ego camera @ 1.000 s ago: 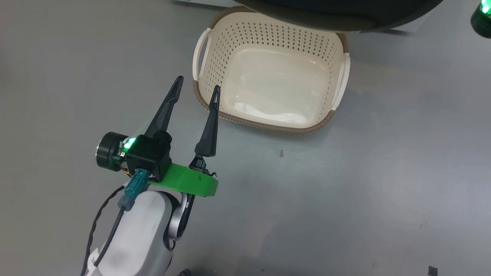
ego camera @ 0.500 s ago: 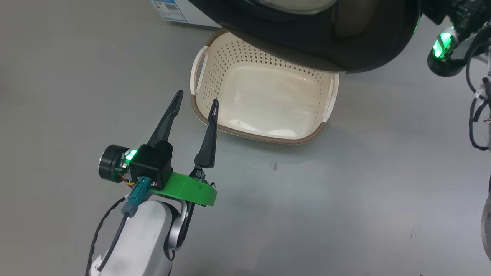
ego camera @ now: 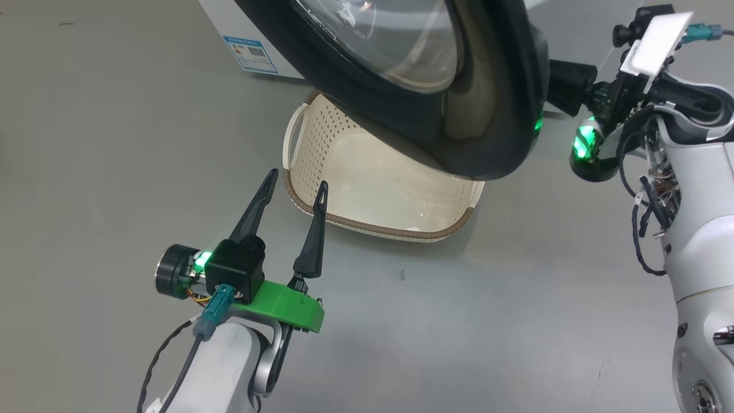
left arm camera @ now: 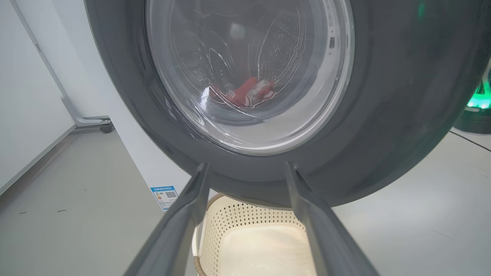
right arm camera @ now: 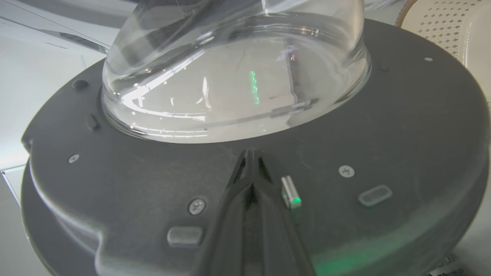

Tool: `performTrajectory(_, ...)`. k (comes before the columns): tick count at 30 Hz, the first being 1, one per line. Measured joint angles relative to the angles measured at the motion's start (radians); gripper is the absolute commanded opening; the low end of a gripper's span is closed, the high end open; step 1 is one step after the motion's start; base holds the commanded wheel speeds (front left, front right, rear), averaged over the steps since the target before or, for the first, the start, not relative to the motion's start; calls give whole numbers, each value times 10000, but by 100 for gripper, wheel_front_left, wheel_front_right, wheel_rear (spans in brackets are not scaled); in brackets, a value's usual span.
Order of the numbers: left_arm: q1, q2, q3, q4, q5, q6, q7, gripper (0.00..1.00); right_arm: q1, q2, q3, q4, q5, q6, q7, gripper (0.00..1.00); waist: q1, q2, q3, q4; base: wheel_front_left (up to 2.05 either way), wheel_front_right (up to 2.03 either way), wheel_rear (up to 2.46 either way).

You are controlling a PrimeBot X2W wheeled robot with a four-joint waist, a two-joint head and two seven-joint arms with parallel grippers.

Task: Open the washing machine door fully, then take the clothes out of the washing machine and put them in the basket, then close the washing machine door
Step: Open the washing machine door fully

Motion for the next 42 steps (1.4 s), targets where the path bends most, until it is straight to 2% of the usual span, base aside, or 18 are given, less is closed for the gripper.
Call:
performTrajectory(7, 443, 23, 247, 176, 0, 2, 0, 100, 559, 389, 236, 138, 96, 92, 123, 0, 0, 0, -570, -27, 0, 0, 0)
performTrajectory(20, 825, 25, 291, 422, -6, 2, 2, 100, 1526, 593, 403, 290, 579, 265, 119, 0, 0, 0, -1309, 132, 0, 0, 0)
performTrajectory(34, 1164, 35, 307, 568, -15, 2, 2, 100, 2356, 631, 966, 286, 708, 353, 36, 0, 0, 0, -1892, 724, 0, 0, 0)
performTrajectory(42, 1317, 40, 305, 612, -15, 2, 2, 100, 2739, 625, 1751, 56, 1636, 368, 25, 0, 0, 0, -2120, 1182, 0, 0, 0)
